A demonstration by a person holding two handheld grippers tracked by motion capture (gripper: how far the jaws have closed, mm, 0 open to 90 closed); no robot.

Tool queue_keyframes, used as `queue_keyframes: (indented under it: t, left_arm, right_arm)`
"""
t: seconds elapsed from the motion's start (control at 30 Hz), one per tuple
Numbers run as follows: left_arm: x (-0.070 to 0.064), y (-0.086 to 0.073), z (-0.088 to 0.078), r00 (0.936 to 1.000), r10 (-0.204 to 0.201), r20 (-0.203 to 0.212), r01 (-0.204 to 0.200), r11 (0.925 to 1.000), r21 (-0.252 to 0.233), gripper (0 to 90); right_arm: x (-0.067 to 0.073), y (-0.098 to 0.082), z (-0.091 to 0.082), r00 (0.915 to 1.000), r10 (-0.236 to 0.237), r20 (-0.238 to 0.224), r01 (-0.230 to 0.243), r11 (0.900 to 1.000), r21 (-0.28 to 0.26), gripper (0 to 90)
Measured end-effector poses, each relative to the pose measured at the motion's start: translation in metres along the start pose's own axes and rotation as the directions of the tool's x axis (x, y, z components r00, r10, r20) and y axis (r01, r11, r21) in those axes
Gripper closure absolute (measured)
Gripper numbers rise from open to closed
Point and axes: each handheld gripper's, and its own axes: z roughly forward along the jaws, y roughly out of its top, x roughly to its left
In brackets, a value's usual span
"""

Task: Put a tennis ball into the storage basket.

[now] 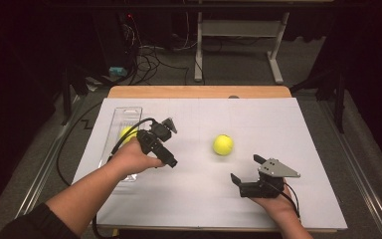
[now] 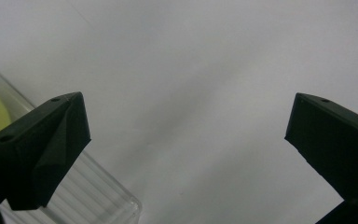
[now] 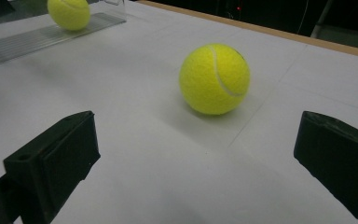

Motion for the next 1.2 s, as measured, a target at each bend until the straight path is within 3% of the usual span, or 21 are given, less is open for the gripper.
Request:
queue_keyframes:
  t: [0.3,0.63,0.8,0.93,1.03,1.2]
  left_arm:
    - [-0.002,0.000,0.007,0.9999,0.006,0.012,-0.006,0.9997,0.023,0.7]
    - [-0.013,-0.002,0.014,0.9992,0.029,0.027,-0.030,0.9984,0.049,0.8]
    - [-0.014,0.000,0.015,0.9989,0.029,0.038,-0.030,0.9985,0.045,0.5]
    - [-0.013,-0.001,0.014,0.9987,0.031,0.040,-0.033,0.9985,0.043,0.1]
    - [-0.013,-0.002,0.012,0.9987,0.027,0.043,-0.029,0.9990,0.035,0.1]
    - [-0.013,-0.004,0.007,0.9989,0.025,0.038,-0.026,0.9993,0.025,0.1]
  right_arm:
    - [-0.002,0.004,0.013,0.9998,0.016,0.008,-0.016,1.000,0.014,0.0]
    - [-0.012,0.018,0.055,0.9973,0.023,0.069,-0.029,0.995,0.099,0.0]
    - [-0.018,0.026,0.076,0.9962,0.028,0.082,-0.040,0.987,0.153,0.0]
    - [-0.018,0.034,0.091,0.9974,0.028,0.067,-0.040,0.982,0.186,0.1]
    - [-0.015,0.039,0.103,0.9987,0.016,0.049,-0.027,0.975,0.222,3.8]
    - [-0.015,0.043,0.117,0.9980,0.004,0.064,-0.022,0.959,0.283,15.6]
